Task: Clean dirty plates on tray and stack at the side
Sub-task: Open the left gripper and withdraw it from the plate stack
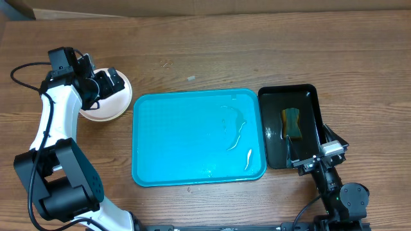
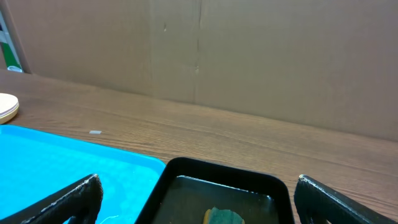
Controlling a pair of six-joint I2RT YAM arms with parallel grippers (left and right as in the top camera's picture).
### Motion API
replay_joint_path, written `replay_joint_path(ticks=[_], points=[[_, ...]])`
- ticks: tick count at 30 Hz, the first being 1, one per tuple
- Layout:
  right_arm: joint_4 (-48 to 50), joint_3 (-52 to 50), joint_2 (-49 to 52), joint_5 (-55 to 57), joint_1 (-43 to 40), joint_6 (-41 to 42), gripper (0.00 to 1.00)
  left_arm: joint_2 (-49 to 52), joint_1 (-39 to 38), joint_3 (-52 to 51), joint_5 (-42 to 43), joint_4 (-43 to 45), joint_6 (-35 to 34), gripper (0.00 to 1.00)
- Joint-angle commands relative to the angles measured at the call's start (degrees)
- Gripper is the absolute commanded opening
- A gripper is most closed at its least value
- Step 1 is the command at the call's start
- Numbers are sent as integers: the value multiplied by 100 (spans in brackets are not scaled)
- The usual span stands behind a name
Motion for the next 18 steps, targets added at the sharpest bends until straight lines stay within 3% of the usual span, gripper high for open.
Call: replay_joint_path(ticks=[1,18], points=[[26,-61,-68,-33,-33,-15,100,-289,-79,-15,2,-26,92,100],[26,-61,-68,-33,-33,-15,100,-3901,-400,-15,7,-52,92,100]])
